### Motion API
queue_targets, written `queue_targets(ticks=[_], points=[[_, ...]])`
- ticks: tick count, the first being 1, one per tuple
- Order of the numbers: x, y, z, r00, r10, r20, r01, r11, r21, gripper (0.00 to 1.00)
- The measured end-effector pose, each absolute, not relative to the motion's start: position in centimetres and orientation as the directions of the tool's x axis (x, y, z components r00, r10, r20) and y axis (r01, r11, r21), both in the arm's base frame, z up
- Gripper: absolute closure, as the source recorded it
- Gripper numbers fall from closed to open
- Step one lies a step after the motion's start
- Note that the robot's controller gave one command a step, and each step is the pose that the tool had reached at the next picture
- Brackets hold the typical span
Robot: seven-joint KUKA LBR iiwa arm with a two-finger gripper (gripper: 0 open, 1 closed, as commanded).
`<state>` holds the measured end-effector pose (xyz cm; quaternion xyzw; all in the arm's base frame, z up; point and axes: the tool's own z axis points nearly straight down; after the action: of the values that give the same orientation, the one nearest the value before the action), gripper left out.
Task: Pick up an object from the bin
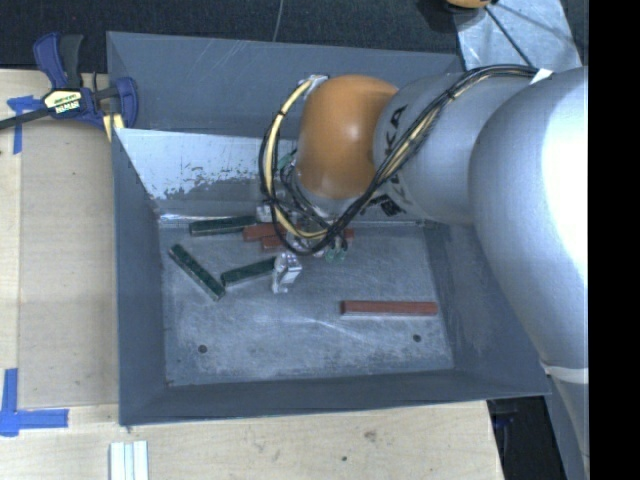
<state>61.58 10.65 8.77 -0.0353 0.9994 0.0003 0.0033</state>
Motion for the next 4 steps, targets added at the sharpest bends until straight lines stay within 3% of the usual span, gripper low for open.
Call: queue_targets(ticks=[1,2,3,4], points=[[61.6,12.6,8.3,-0.996,-0.086,-0.012,-0.086,0.996,0.003,0.0],[60.9,12.8,10.9,-0.998,-0.07,-0.003,-0.07,0.998,0.001,0.0],[61.3,13.5,7.2,-0.987,-0.159,-0.003,-0.159,0.987,0.0,0.0],[60.8,12.1,7.8,-1.0,0.013,-0.021,0.013,1.0,0.009,1.0]])
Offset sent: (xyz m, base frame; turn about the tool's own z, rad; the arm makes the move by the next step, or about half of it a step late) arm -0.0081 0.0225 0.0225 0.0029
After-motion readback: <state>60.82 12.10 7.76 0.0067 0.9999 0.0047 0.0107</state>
